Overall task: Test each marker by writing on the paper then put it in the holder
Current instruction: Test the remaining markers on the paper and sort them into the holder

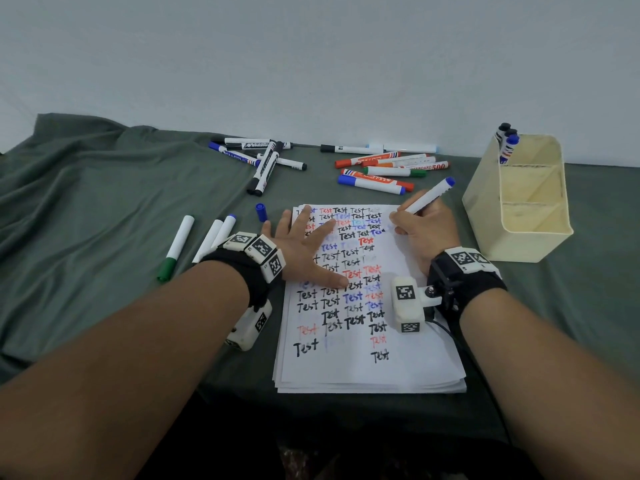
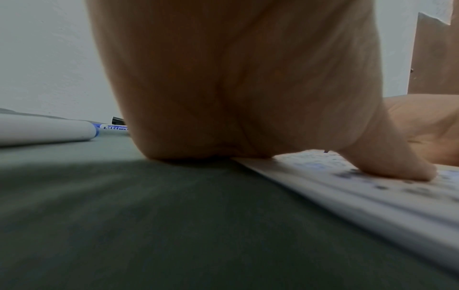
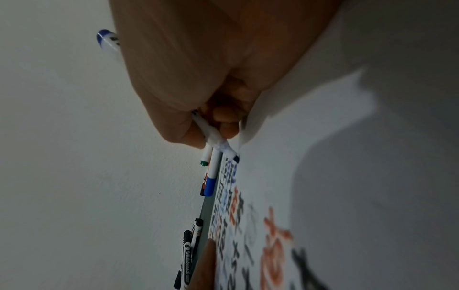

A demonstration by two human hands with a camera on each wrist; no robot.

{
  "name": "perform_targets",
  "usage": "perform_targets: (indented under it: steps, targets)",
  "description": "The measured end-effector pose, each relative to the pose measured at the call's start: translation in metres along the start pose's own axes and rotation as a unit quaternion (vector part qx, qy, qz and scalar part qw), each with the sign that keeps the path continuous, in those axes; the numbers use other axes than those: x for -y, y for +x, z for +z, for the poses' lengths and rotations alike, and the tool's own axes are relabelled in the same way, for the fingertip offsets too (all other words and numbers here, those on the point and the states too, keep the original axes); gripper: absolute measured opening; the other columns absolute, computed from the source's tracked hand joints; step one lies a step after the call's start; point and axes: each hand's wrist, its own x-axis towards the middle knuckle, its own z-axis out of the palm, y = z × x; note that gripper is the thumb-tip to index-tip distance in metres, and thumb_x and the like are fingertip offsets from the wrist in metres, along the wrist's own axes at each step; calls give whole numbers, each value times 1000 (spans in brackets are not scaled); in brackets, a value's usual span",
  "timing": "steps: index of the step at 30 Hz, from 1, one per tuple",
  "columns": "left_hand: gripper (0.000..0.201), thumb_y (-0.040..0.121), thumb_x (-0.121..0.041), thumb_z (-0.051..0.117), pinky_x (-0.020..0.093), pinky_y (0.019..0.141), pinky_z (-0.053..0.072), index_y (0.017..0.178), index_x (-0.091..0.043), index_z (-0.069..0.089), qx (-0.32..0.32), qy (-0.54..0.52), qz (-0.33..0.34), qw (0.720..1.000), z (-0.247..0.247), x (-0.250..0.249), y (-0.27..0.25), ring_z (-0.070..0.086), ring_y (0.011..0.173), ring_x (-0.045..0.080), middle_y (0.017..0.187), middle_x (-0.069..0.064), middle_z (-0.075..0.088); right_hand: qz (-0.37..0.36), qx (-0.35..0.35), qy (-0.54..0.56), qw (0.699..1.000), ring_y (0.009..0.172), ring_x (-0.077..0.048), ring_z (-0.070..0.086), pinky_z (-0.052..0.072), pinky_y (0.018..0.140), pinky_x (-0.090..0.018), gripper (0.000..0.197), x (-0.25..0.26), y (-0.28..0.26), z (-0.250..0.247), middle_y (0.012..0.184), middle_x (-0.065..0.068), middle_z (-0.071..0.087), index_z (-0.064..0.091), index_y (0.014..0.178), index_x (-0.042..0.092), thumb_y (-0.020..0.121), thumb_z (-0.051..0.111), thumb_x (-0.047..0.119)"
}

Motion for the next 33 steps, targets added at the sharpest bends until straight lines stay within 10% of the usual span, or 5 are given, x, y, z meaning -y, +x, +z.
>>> perform_targets:
  steps: [19,26,33]
  targets:
    - [136,34,-111,36,58,116,-12,146,-56,-21,-14,6,6,1000,5,5,7,-27,149,28,160,-9,-35,-16,-13,129,991,71,-15,68,58,74,-31,16,-5,1,-5,75,-4,72,71,73,28,76,83,18]
    - [89,65,-101,22,52,108,21,141,-56,35,-268,86,-23,959,-1,7,0,20,137,29,157,-4,18,-29,-8,138,990,60,-11,58,50,57,-23,10,-6,0,-6,66,-1,66,75,82,21,81,84,17]
    - [53,92,-53,56,49,109,33,140,-32,47,-293,-17,-180,939,-7,31,2,38,133,38,147,14,41,27,17,254,967,63,-18,61,48,59,-26,15,-2,-2,-4,76,-12,72,79,90,11,90,65,6]
